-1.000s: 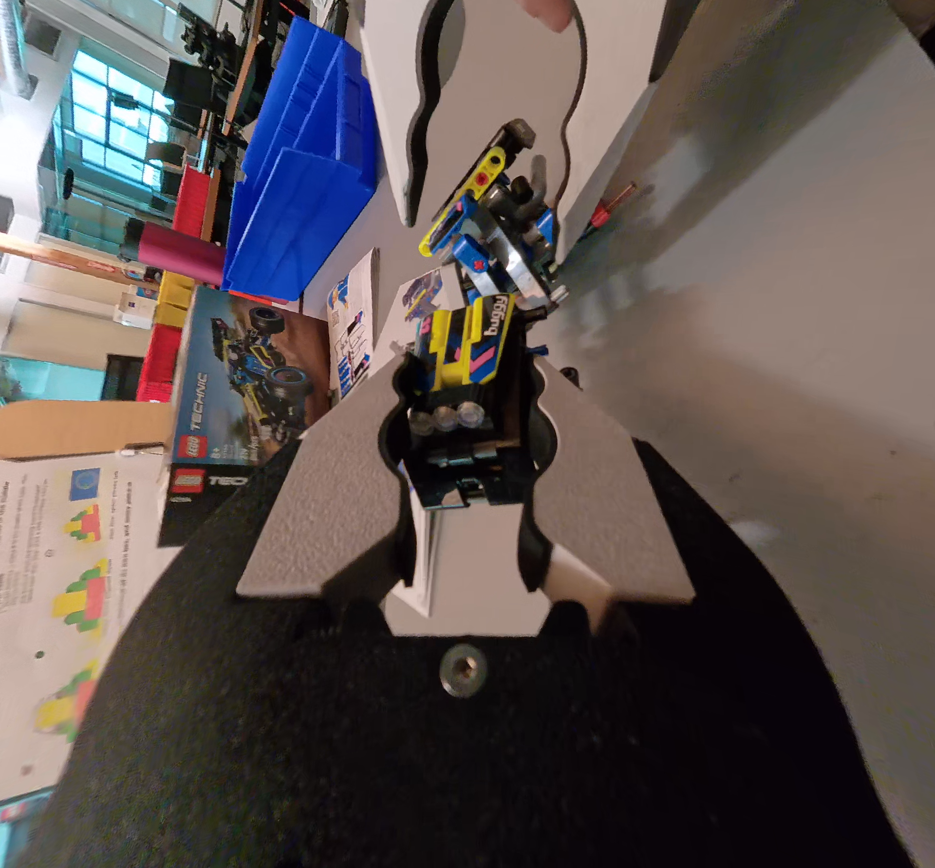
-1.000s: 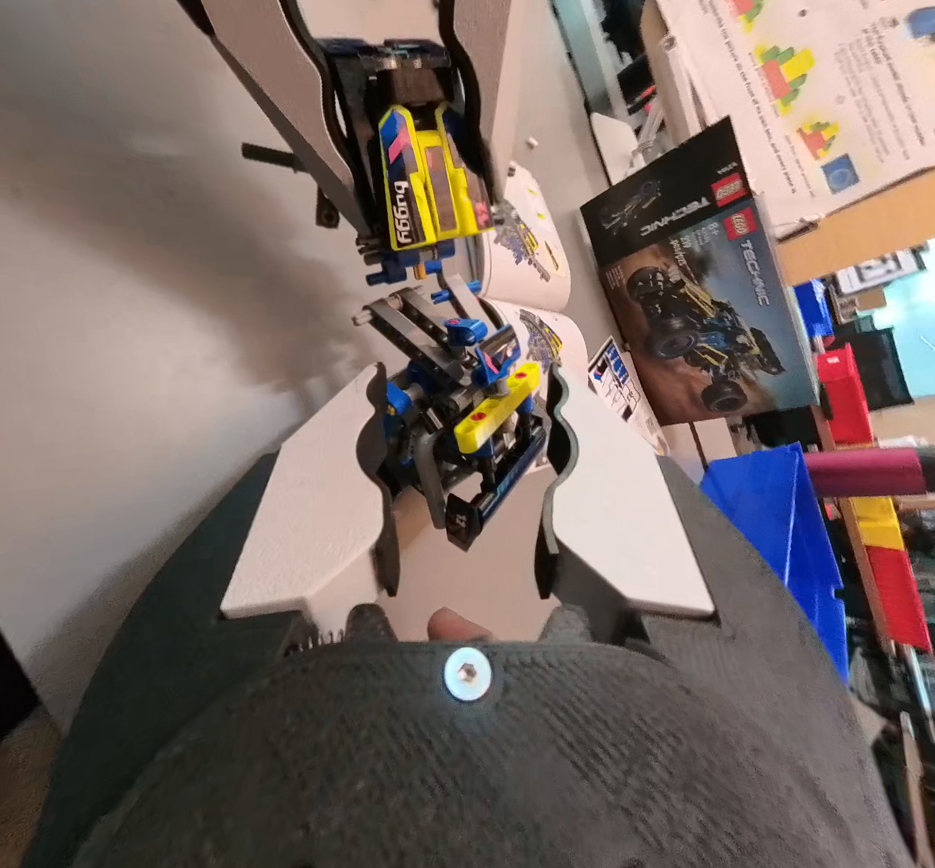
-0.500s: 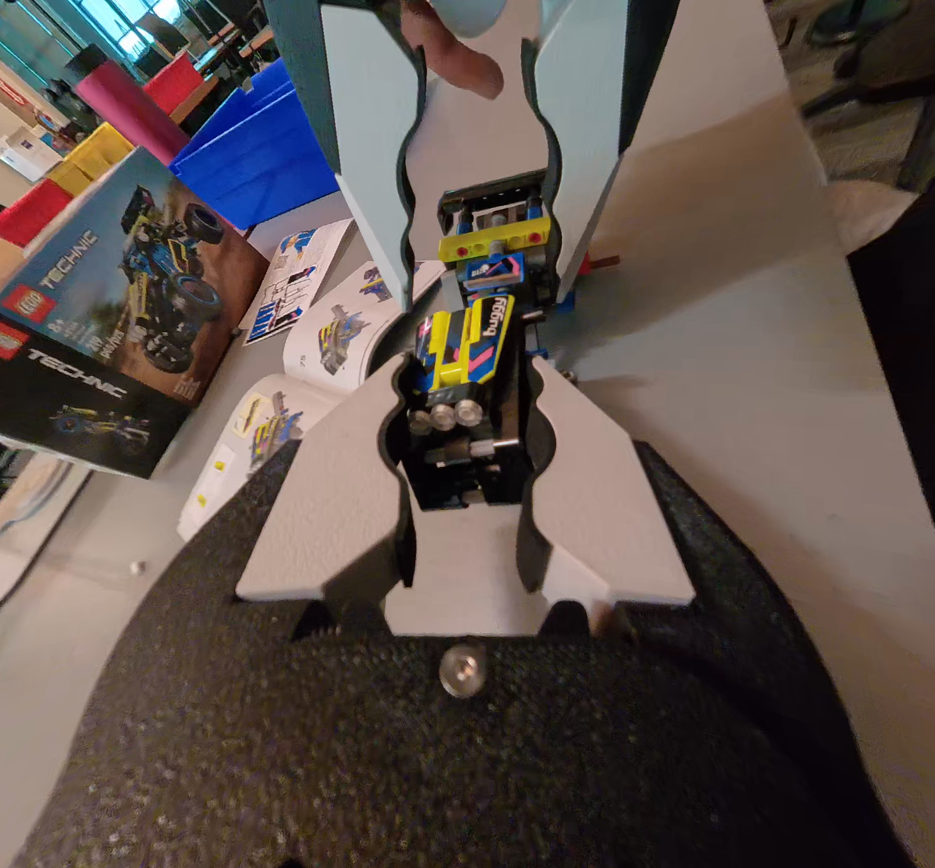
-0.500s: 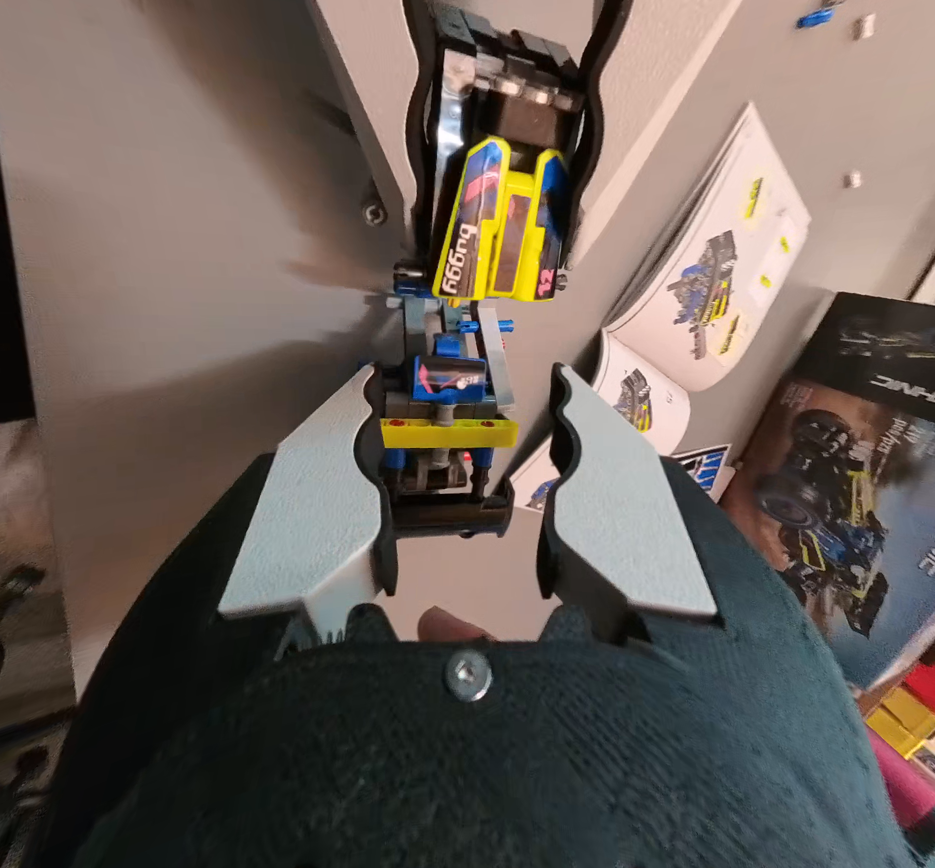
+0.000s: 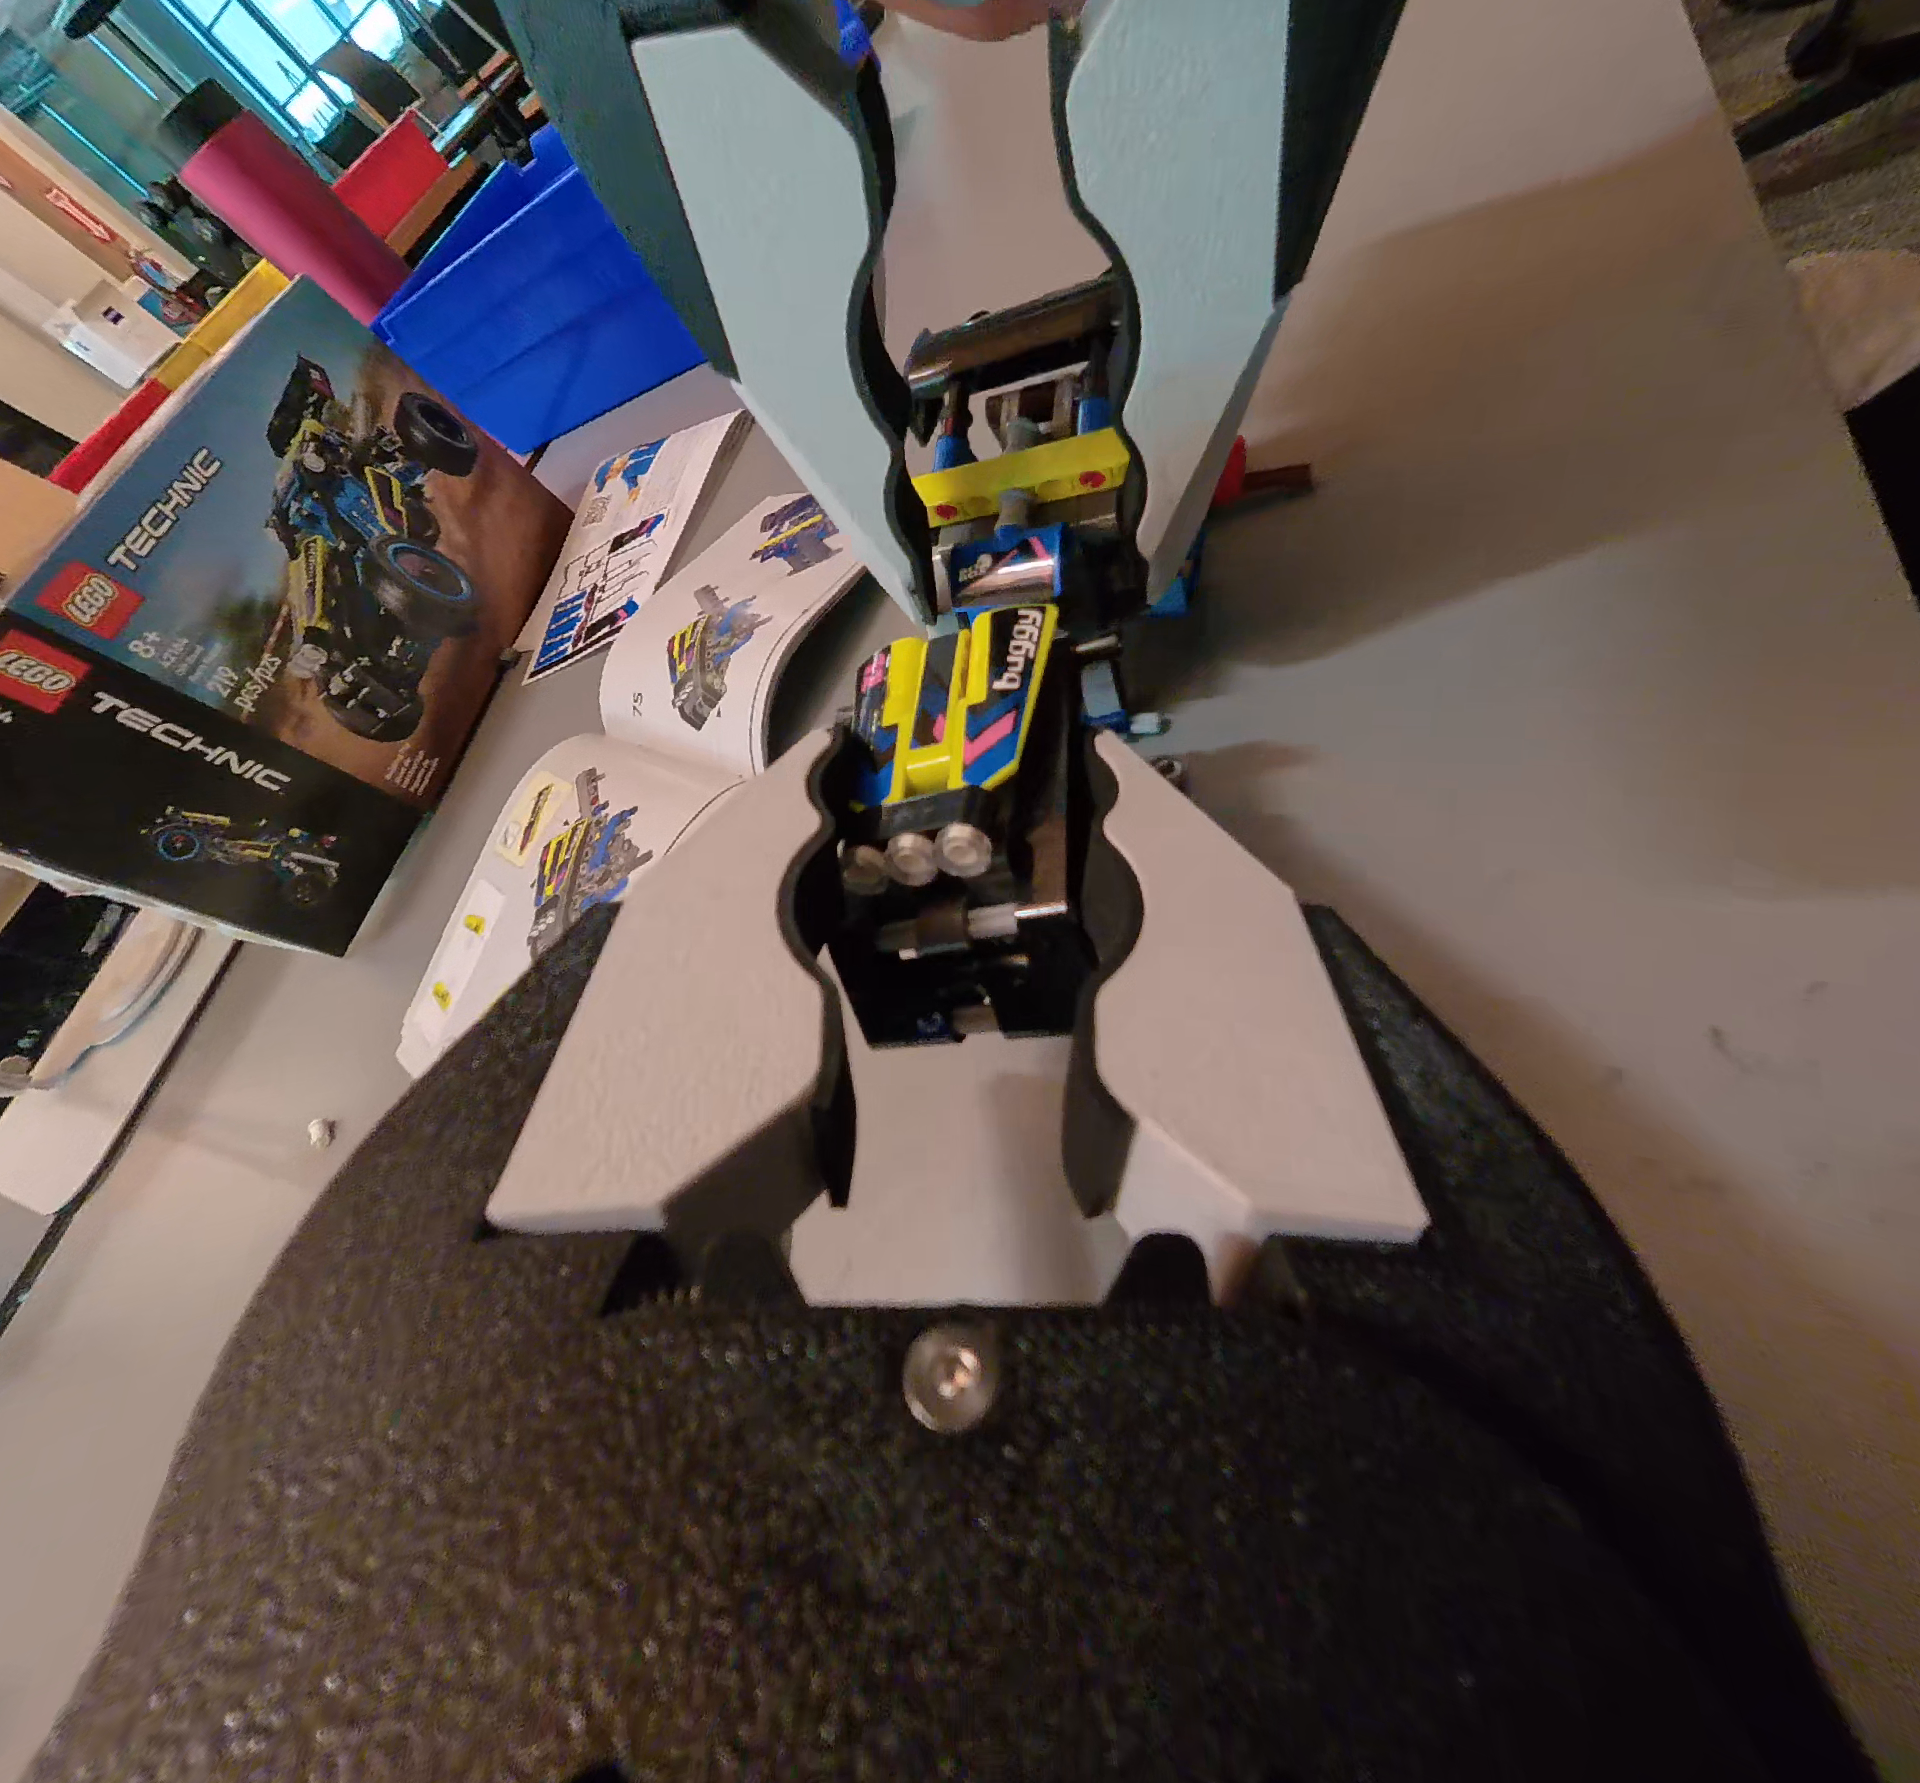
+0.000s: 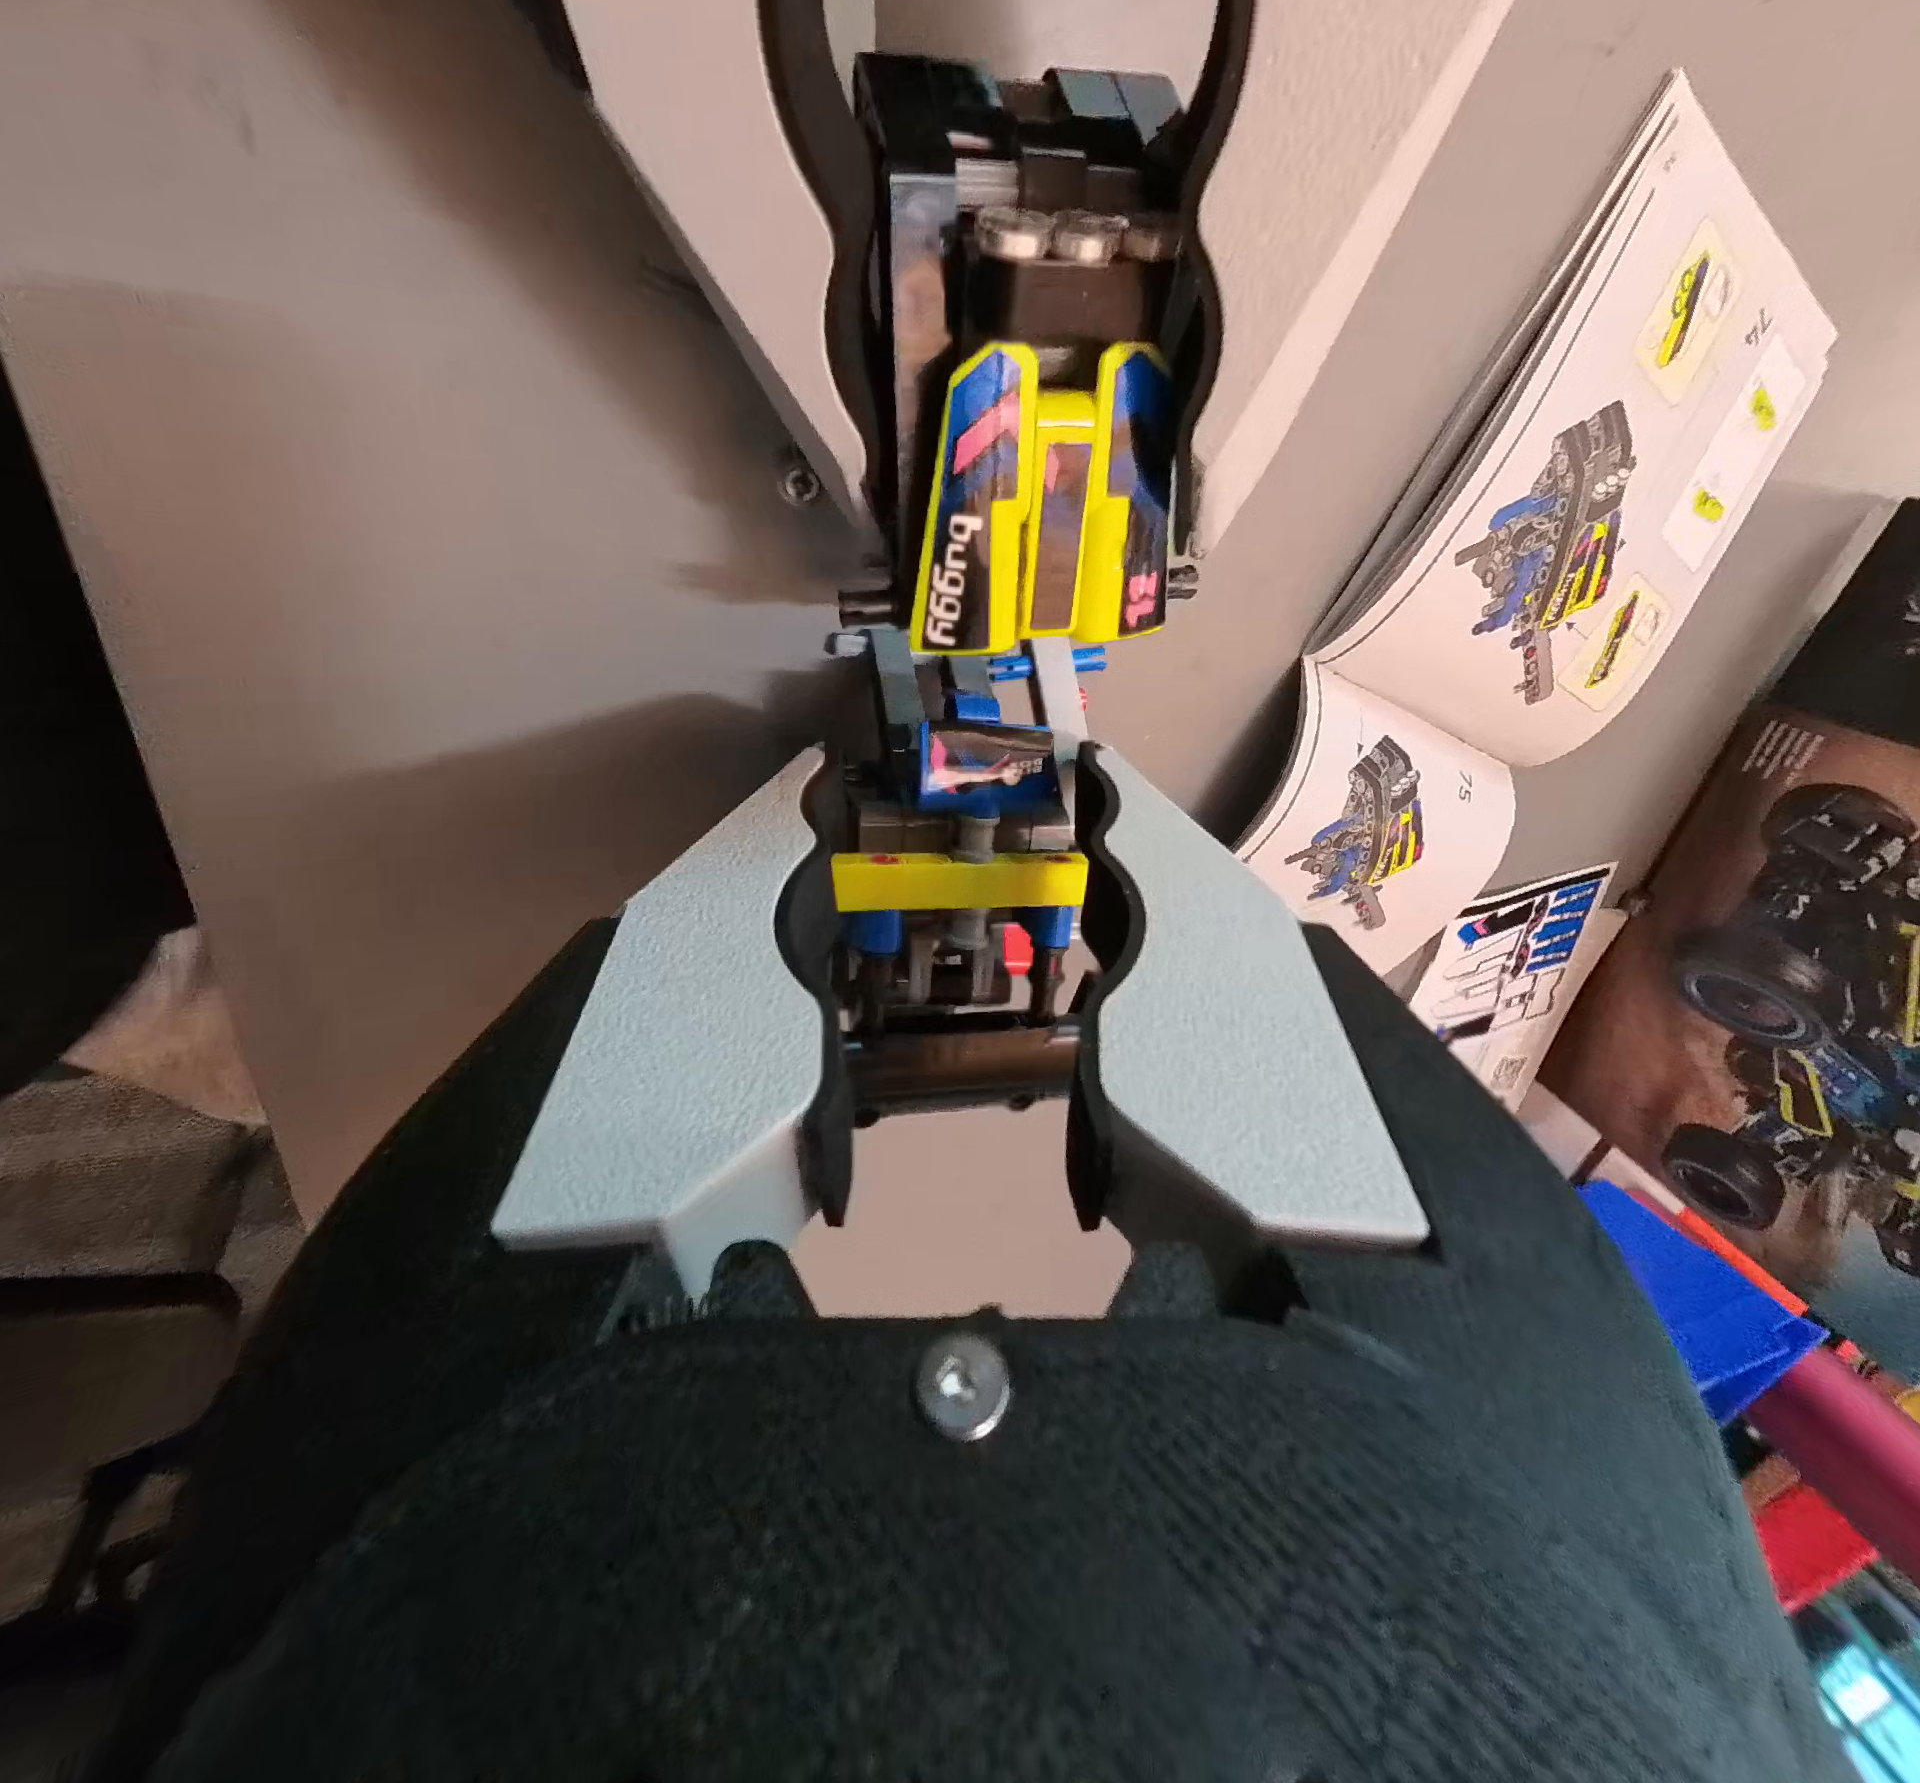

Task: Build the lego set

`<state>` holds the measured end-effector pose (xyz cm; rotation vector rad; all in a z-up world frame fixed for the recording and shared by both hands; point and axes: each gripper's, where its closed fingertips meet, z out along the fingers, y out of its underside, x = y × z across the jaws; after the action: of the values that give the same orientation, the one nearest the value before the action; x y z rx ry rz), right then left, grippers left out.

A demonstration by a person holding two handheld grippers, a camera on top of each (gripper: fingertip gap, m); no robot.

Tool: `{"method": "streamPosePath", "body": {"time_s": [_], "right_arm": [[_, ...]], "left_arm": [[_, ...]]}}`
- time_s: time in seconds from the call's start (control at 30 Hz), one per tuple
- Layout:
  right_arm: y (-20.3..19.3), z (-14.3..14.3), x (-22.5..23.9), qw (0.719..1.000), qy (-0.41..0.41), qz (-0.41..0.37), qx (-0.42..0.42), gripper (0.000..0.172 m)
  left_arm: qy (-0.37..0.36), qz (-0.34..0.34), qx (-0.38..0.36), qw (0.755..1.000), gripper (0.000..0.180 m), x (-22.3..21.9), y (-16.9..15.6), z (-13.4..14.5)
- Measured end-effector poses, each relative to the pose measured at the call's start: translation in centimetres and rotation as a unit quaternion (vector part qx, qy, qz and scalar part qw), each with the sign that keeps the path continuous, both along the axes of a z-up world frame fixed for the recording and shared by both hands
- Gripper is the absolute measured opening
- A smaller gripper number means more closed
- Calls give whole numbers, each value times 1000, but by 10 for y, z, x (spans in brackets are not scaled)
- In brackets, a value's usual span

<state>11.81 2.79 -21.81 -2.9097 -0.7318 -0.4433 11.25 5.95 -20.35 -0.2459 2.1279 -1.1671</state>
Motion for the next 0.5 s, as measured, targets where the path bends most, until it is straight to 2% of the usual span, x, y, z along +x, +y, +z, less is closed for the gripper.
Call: {"method": "streamPosePath", "body": {"time_s": [0.2, 0.33, 0.43, 0.5], "right_arm": [[6, 9, 4, 998, -30, -43, -40, 57], [16, 7, 6, 999, 9, -35, -39, 56], [11, 2, 7, 996, 53, -42, -62, 56], [14, -3, 0, 993, 95, -45, -61, 48]], "left_arm": [[12, 10, -9, 1000, 40, -1, 14, -1], [55, -7, -23, 998, 39, -9, 23, -4], [82, 17, -8, 996, 39, -6, 40, -13], [94, 28, -15, 995, 39, -3, 48, -13]]}}
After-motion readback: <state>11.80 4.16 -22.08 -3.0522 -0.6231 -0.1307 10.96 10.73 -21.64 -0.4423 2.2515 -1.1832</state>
